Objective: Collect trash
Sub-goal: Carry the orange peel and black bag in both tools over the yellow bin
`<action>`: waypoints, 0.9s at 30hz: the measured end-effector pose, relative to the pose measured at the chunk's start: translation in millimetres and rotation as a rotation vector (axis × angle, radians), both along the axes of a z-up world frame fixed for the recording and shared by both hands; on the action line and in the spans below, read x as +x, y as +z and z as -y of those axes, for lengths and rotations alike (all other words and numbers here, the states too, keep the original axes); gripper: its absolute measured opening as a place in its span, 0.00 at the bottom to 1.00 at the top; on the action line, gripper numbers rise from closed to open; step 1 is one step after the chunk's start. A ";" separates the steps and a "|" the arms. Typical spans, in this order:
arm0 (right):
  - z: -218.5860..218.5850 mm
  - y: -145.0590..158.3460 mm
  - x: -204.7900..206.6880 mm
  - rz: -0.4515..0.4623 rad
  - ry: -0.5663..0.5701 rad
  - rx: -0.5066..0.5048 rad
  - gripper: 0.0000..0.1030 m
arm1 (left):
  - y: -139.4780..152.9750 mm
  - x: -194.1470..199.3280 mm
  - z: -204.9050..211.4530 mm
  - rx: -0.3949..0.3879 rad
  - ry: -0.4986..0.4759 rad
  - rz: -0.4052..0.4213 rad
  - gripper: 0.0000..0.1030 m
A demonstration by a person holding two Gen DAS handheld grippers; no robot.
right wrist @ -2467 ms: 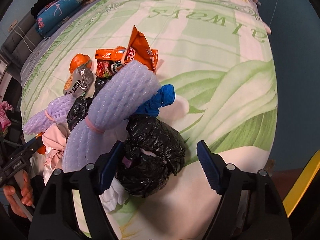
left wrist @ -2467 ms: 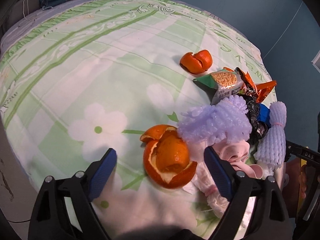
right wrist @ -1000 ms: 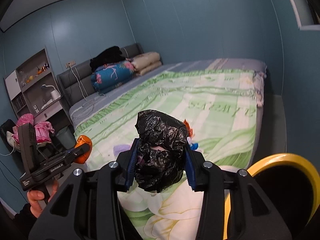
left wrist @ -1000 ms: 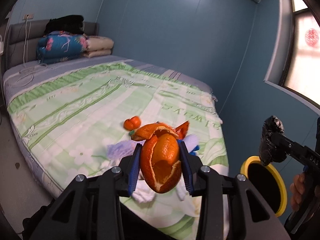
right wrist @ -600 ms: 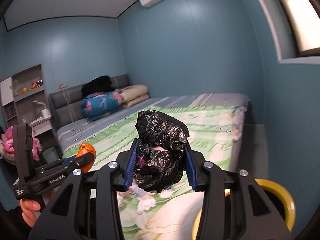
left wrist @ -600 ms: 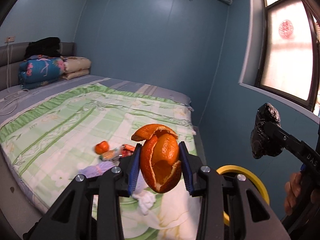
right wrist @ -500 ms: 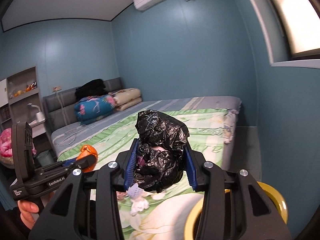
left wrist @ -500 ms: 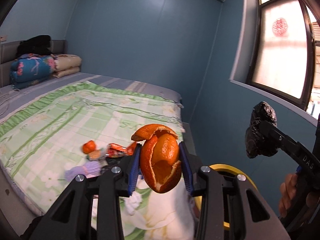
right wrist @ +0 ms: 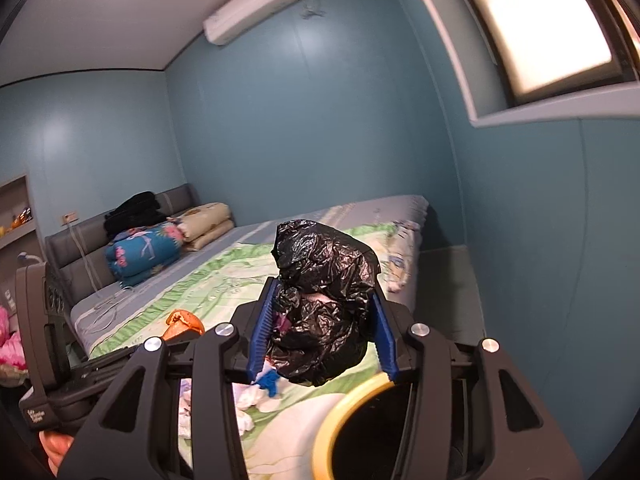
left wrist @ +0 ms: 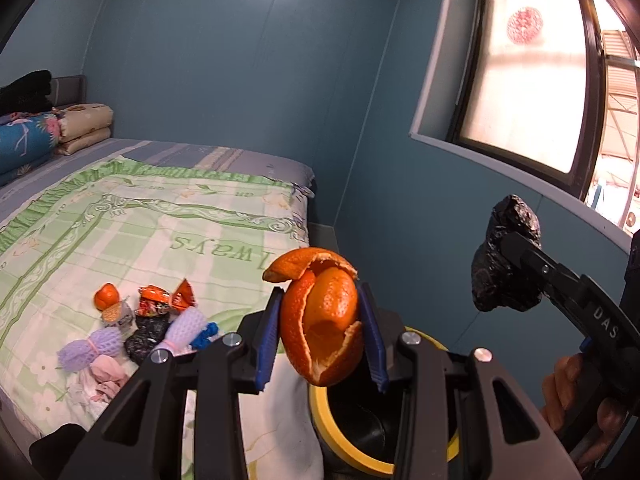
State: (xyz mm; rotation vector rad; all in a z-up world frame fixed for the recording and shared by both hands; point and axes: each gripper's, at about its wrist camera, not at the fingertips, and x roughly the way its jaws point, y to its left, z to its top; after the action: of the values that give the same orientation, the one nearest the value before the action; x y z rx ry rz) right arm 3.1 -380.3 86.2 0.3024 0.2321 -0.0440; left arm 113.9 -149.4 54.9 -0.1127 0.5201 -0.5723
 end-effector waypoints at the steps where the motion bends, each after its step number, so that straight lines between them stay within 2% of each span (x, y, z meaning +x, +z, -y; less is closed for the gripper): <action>1: 3.4 -5.4 3.8 -0.008 -0.009 0.016 0.42 | -1.8 0.5 7.2 0.007 -0.010 -0.008 0.34; 7: 34.3 -22.9 15.0 -0.071 -0.041 0.088 0.42 | -15.3 0.6 45.1 0.066 -0.059 -0.029 0.34; 13: 49.2 -38.6 23.2 -0.115 -0.060 0.123 0.42 | -40.8 7.7 75.8 0.126 -0.112 -0.104 0.34; 27: 83.0 -84.7 51.9 -0.240 -0.046 0.224 0.43 | -92.7 22.4 108.1 0.166 -0.181 -0.250 0.34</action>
State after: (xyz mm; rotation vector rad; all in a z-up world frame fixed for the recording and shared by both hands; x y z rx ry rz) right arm 55.0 -463.2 1.4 0.5260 0.4700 -0.1009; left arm 136.3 -257.5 -37.8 0.0224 0.8240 -0.6933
